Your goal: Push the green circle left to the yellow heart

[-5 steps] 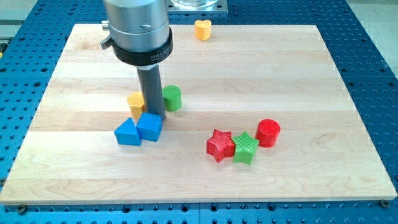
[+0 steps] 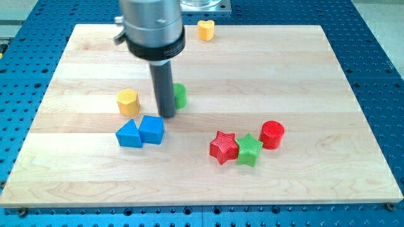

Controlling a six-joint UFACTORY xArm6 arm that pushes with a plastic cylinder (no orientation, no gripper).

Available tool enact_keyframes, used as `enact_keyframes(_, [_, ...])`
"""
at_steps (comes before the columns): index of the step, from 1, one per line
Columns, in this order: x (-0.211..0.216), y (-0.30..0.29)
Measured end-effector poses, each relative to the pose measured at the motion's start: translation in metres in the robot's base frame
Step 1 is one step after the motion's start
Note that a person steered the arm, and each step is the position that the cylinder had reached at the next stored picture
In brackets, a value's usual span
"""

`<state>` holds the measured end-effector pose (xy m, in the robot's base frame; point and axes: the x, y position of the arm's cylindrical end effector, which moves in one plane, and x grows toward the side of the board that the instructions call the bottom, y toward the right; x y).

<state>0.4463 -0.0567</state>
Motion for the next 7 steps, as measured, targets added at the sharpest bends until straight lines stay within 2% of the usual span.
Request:
enact_keyframes(1, [-0.032, 0.010])
enact_keyframes(2, [-0.047, 0.037])
enact_keyframes(3, [-0.076, 0.038])
enact_keyframes(4, [-0.060, 0.060])
enact_keyframes(5, [-0.071, 0.076])
enact_keyframes(6, [-0.094, 0.063])
enact_keyframes(7, [-0.114, 0.003])
